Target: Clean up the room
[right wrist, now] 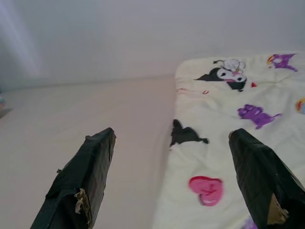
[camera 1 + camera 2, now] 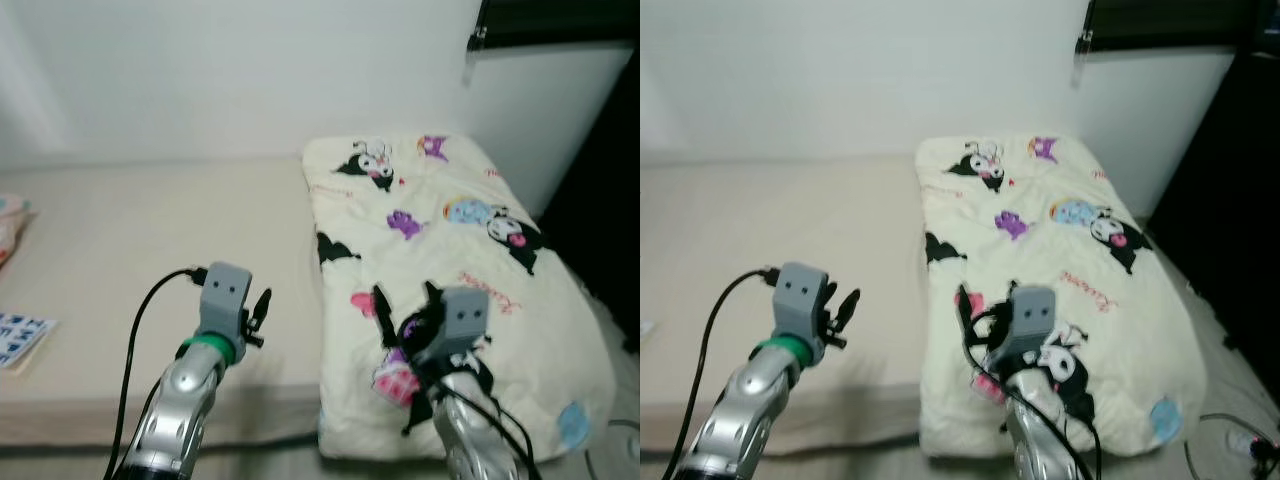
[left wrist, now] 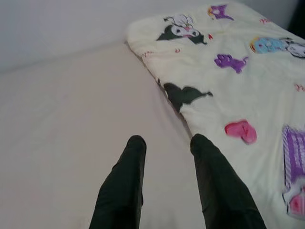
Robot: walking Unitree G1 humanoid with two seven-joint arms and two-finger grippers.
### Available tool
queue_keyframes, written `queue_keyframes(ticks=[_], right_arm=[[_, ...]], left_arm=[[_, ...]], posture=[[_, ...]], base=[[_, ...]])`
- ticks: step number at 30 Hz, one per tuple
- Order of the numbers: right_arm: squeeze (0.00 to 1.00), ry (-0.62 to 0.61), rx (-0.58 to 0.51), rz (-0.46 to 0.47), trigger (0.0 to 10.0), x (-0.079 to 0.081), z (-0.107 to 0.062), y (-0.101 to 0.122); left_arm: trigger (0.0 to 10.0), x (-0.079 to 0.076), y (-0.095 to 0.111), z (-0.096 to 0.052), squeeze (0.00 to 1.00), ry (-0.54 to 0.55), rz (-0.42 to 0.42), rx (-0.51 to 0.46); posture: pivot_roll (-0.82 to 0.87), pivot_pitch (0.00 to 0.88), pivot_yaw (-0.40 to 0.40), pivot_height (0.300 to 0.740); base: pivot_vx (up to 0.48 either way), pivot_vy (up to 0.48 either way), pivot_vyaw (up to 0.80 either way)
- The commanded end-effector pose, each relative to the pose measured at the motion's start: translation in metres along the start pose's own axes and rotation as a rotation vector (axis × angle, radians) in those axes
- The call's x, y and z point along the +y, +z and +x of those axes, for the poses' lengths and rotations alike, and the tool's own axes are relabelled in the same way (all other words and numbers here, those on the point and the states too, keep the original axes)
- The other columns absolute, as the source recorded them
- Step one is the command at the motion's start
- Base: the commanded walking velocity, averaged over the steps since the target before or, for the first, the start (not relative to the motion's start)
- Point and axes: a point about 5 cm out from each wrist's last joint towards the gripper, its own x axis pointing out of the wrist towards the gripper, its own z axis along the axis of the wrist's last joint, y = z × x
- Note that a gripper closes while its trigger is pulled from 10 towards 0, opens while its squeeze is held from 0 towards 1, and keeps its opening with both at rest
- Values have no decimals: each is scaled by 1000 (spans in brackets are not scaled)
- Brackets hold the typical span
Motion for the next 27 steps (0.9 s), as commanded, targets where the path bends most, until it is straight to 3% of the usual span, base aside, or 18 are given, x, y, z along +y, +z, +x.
queue_keyframes(ticks=[1,7,18,27], right_arm=[[0,-2,15,2,10000,0,-2,-4],[0,16,16,-17,10000,2,-2,-4],[0,74,15,-41,10000,10,-2,-5],[0,144,14,-26,10000,26,-3,-7]], left_arm=[[10000,3,-8,-4,0,8,-1,33],[10000,4,-8,-4,0,9,0,31],[10000,2,-6,-4,0,2,22,12],[10000,2,-8,-5,0,0,26,19]], posture=[[-119,57,131,740],[-118,58,132,740],[-117,62,135,740],[-116,65,138,740]], base=[[0,394,0],[0,261,0],[0,0,689],[0,0,729]])
